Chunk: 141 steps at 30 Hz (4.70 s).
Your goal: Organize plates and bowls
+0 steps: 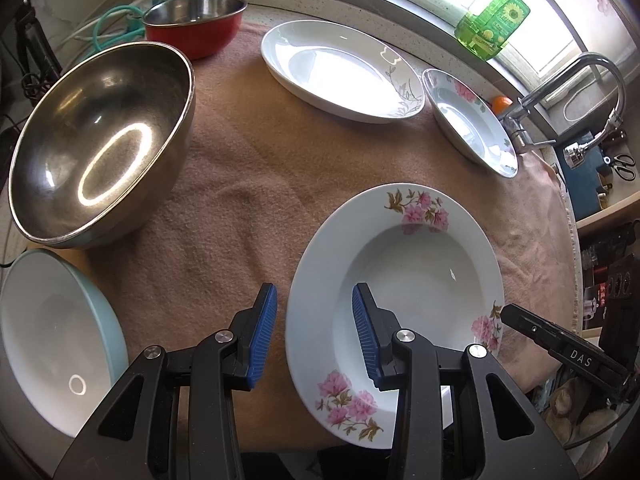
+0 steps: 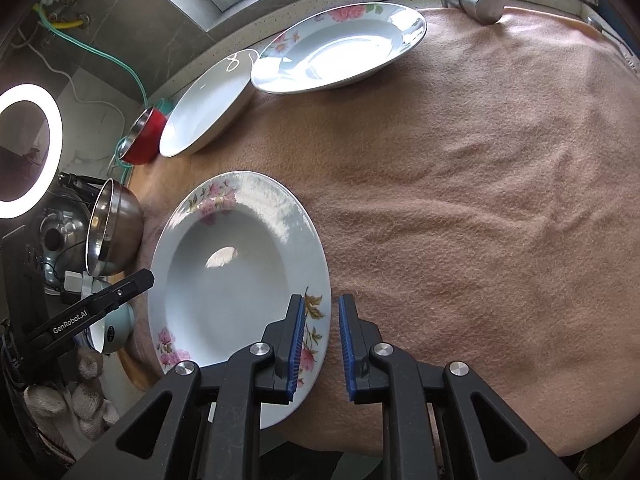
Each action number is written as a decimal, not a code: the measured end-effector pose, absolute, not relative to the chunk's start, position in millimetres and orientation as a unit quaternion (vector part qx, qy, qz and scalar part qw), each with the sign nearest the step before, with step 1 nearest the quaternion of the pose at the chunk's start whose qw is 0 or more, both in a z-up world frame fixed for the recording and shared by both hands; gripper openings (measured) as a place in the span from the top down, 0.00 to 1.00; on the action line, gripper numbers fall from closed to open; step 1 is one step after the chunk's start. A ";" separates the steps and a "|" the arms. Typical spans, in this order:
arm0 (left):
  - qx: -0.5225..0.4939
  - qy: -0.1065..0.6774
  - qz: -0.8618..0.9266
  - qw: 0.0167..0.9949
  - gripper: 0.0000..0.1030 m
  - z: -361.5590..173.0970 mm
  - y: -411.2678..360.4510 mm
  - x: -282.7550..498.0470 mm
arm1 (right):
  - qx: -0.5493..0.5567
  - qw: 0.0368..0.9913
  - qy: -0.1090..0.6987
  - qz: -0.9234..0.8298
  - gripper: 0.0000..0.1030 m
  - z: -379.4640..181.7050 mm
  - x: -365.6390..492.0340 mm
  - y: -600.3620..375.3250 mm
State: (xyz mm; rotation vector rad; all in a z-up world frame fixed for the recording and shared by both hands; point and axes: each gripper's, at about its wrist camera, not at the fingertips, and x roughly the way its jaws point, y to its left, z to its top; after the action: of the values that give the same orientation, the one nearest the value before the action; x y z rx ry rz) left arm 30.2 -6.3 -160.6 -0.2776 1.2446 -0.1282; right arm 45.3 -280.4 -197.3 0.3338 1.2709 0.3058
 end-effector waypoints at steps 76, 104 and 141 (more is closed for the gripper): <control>-0.238 0.496 0.011 0.835 0.64 -102.1 25.1 86.8 | 0.014 0.822 0.501 0.271 0.81 -71.3 196.3 -230.2; -0.325 0.523 0.077 0.784 0.66 -143.4 30.7 150.6 | 0.007 0.734 0.591 0.333 0.81 -140.6 334.9 -179.7; -0.316 0.556 0.087 0.764 0.80 -174.3 25.5 195.1 | 0.008 0.706 0.636 0.312 0.86 -194.4 380.2 -155.9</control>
State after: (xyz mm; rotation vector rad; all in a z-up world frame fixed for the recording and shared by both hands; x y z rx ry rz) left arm 195.1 25.5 -174.3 -0.6876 1.2091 0.1892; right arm 380.2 -155.9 -194.4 0.0186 1.4141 0.6935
